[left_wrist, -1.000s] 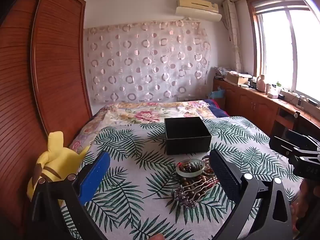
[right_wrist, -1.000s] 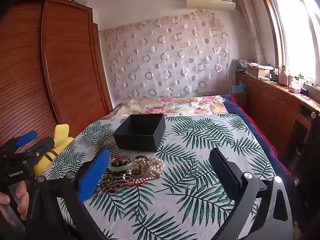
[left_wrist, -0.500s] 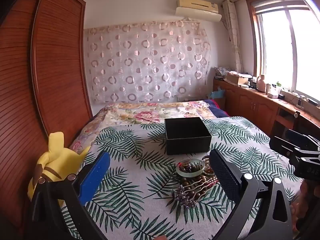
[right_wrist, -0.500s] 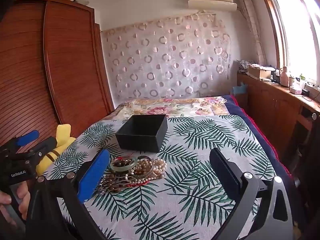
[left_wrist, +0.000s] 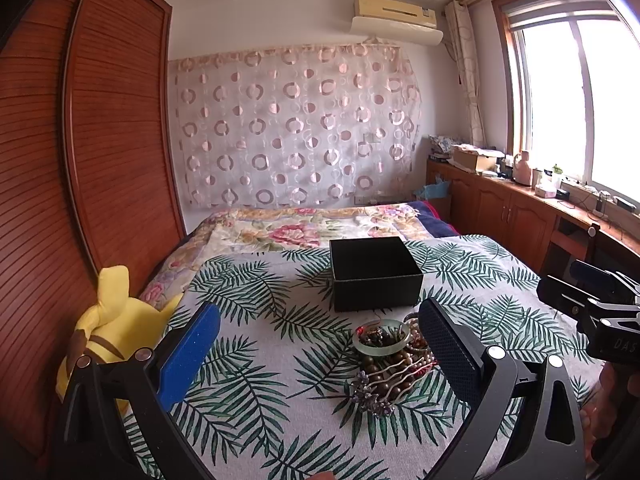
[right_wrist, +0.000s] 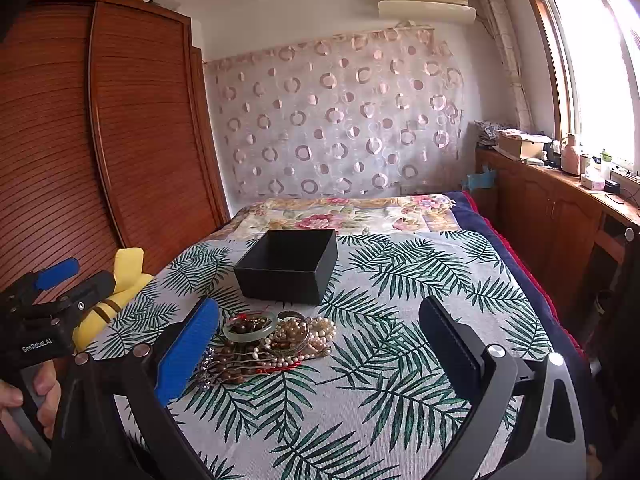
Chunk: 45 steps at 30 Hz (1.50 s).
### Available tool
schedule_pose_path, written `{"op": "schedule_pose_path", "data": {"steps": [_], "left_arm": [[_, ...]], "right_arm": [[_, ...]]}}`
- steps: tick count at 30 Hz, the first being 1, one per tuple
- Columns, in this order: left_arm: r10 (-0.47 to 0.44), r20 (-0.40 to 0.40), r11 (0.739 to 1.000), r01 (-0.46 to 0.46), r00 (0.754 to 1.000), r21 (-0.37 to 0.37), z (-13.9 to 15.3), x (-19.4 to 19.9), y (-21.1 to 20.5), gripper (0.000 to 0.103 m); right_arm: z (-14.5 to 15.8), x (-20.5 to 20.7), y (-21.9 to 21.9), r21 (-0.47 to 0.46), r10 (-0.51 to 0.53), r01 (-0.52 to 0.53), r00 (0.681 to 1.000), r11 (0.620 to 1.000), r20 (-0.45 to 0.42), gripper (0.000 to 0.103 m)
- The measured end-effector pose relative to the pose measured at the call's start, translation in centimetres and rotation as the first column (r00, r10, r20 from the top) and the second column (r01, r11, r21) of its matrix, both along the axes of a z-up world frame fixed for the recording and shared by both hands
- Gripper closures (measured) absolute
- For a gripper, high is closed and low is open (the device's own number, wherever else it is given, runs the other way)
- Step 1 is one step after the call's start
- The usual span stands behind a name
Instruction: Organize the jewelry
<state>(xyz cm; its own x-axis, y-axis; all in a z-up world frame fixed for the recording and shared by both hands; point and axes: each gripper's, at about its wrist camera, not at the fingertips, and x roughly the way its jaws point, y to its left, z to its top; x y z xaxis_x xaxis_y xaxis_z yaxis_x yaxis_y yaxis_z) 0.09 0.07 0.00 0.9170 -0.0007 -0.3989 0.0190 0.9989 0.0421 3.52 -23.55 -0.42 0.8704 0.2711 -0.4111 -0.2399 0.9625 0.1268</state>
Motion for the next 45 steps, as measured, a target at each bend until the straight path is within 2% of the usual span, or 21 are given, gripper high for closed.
{"op": "schedule_pose_path", "data": {"steps": [28,37,39,45], "left_arm": [[0.001,0.002,1.000,-0.001,1.000,0.002,0.5,0.0,-0.2,0.007],[-0.003,-0.001,1.000,0.003,1.000,0.003,1.5,0.8,-0.4,0.007],[-0.002,0.000,1.000,0.002,1.000,0.002,0.8,0.5,-0.5,0.007],[-0.001,0.001,1.000,0.001,1.000,0.001,1.1,1.3,-0.3,0.007]], "right_arm": [[0.4,-0.5,0.4,0.001,0.001,-0.001,1.000,1.000,0.004,0.002],[1.1,-0.8,1.0,-0.001,0.008,-0.008,1.000,1.000,0.009,0.002],[1.0,-0.7,0.9,-0.001,0.008,-0.008,1.000,1.000,0.009,0.002],[1.1,-0.8,1.1,0.000,0.009,-0.009,1.000,1.000,0.009,0.002]]}}
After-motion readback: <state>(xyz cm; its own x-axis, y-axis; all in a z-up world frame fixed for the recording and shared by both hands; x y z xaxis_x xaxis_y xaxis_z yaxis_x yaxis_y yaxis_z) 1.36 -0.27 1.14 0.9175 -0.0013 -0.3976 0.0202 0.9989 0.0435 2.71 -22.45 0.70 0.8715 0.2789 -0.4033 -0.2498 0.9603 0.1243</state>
